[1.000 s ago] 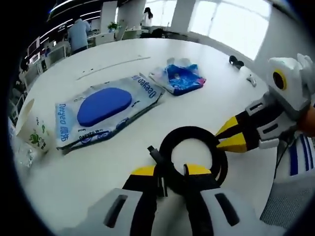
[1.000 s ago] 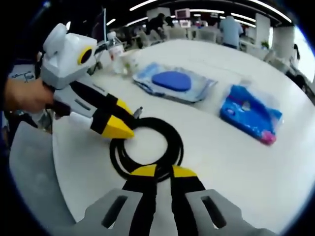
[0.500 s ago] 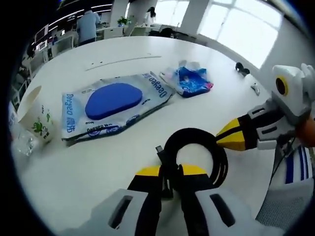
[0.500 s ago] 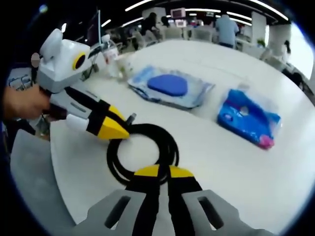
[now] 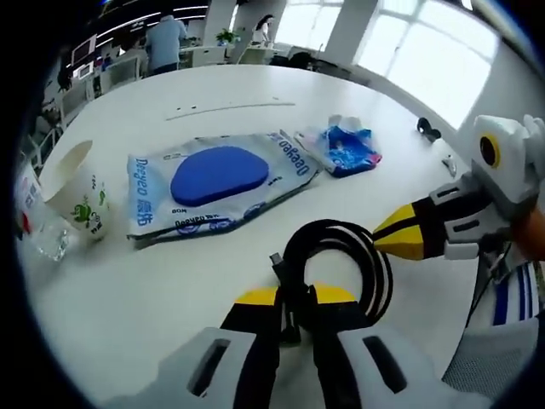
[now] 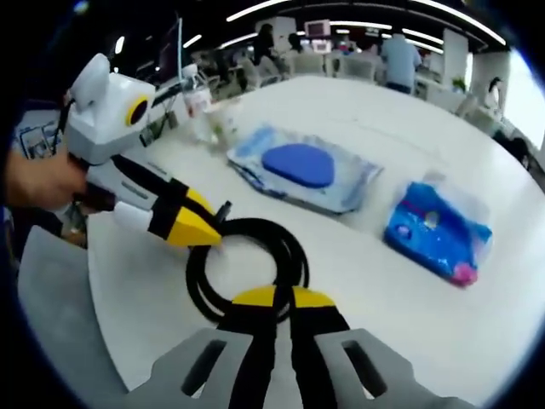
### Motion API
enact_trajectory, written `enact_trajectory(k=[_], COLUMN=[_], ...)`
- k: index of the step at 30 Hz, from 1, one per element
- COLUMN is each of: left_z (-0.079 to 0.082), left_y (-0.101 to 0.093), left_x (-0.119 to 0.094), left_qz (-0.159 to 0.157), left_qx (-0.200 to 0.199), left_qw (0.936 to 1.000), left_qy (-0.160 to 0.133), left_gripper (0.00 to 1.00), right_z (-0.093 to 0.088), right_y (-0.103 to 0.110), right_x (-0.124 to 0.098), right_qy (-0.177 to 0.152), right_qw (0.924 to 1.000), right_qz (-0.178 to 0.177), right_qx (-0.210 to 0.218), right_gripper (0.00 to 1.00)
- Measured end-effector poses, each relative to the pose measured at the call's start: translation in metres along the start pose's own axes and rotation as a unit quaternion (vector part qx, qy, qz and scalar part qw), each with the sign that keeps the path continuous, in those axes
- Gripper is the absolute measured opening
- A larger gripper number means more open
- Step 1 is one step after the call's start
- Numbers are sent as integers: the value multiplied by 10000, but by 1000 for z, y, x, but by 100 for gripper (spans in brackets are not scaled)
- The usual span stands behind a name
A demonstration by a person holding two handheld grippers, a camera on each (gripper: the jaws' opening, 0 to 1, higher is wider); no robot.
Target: Arrange the tabletop items into an orderly group along one side of the table until the central work area is clear of visible clutter.
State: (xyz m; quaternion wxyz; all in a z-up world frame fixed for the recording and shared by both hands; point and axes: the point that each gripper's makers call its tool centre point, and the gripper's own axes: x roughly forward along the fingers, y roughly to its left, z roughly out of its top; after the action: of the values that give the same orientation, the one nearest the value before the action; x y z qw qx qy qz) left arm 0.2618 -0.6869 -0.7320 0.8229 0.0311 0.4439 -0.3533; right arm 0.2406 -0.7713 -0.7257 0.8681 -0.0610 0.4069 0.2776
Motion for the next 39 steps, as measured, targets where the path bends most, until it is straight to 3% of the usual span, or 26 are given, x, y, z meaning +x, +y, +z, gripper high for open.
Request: enact_trajectory(k=[26,31,39], left_z=[-5,-3,7], left_y=[11,10,13], left_x=[1,1,-2], left_qz=[65,30,100], left_qx=[-81,254,267], left_qw=[9999,9997,9994], left_qy=[41,5,-214], left_gripper=[12,13,28], right_z=[-4,-5,-1], right_y=[5,5,5], right_x=[14,15,13], right_qy=[96,108,12], right_qw=[9996,9996,9993], right_qz=[57,57,95], right_qx=[-248,-264,-350], right_gripper=[2,2,4])
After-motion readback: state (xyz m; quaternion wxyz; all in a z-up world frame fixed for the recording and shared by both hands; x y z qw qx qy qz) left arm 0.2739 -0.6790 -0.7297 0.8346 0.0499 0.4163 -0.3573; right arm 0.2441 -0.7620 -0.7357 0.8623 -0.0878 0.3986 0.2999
